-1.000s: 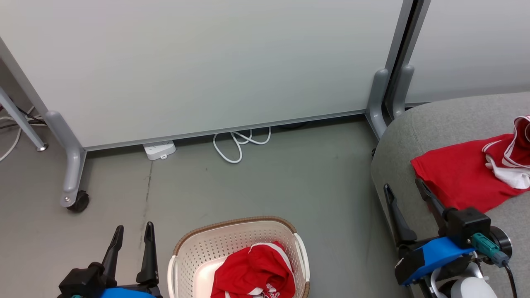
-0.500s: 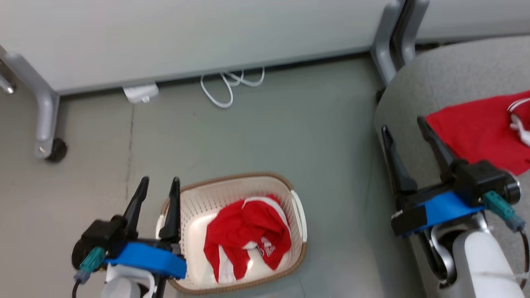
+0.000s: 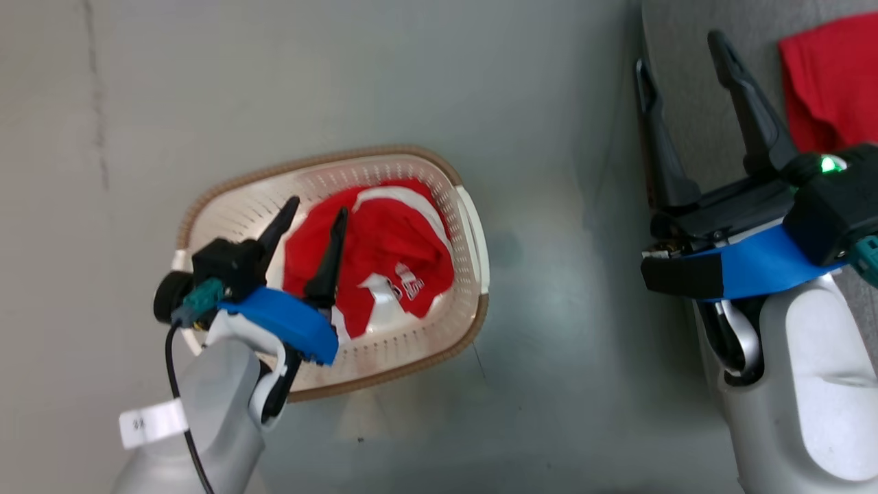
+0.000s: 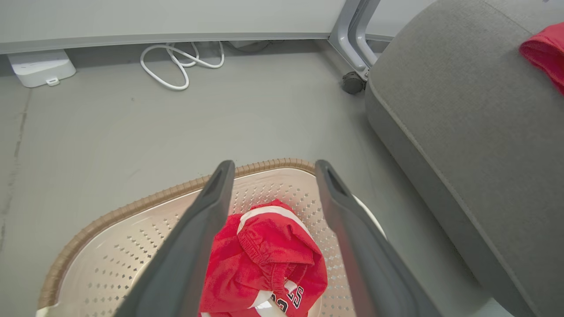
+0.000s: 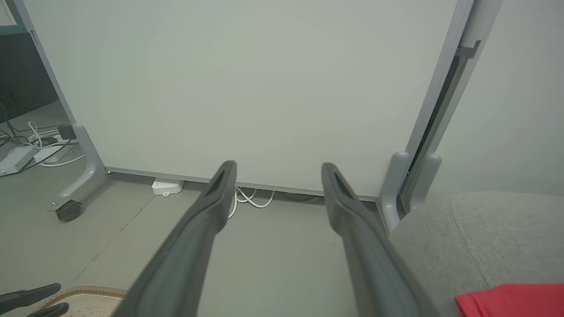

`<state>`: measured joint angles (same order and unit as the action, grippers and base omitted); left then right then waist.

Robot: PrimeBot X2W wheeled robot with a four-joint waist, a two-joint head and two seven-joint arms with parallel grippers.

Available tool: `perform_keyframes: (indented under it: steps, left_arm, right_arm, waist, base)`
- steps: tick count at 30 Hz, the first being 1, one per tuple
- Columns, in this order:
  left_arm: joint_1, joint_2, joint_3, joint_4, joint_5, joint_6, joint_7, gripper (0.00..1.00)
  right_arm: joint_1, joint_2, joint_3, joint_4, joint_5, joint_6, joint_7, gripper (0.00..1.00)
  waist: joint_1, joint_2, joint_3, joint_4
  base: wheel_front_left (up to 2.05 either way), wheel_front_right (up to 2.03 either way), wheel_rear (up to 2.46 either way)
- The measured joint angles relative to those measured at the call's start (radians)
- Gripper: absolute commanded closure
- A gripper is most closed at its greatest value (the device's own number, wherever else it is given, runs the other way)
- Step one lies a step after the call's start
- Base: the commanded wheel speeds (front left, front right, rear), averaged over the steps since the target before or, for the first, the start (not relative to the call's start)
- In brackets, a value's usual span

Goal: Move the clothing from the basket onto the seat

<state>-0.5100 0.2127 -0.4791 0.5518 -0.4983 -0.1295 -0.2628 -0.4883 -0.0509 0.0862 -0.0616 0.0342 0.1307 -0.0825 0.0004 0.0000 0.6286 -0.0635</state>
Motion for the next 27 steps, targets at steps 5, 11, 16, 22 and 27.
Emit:
perform_keyframes:
  steps: [5, 11, 16, 22, 27]
  left_arm:
    - [-0.13, 0.016, -0.073, 0.13, -0.045, 0.0, 0.0, 0.0]
    - [-0.237, 0.037, -0.112, 0.271, -0.094, 0.0, 0.005, 0.0]
    - [-0.298, 0.062, -0.105, 0.365, -0.104, 0.0, 0.004, 0.0]
    - [-0.326, 0.072, -0.112, 0.421, -0.137, 0.0, 0.006, 0.0]
    - [-0.363, 0.063, -0.112, 0.433, -0.196, 0.0, 0.011, 0.0]
  right_arm:
    - [-0.058, 0.0, 0.025, -0.009, 0.008, 0.0, -0.03, 0.0]
    - [-0.082, 0.0, 0.043, -0.004, 0.033, 0.0, -0.07, 0.0]
    - [-0.082, 0.0, 0.055, 0.007, 0.047, 0.0, -0.095, 0.0]
    - [-0.078, 0.0, 0.054, 0.019, 0.066, 0.0, -0.116, 0.0]
    - [-0.064, 0.0, 0.052, 0.02, 0.073, 0.0, -0.123, 0.0]
  waist:
    - [0.0, 0.0, 0.132, -0.044]
    - [-0.0001, 0.0, 0.26, -0.101]
    - [-0.0001, 0.0, 0.332, -0.146]
    - [-0.0002, 0.0, 0.379, -0.185]
    - [-0.0002, 0.0, 0.393, -0.19]
  base:
    - [0.0, 0.0, 0.0]
    - [0.0, 0.0, 0.0]
    - [0.0, 0.0, 0.0]
    - [0.0, 0.0, 0.0]
    - [0.0, 0.0, 0.0]
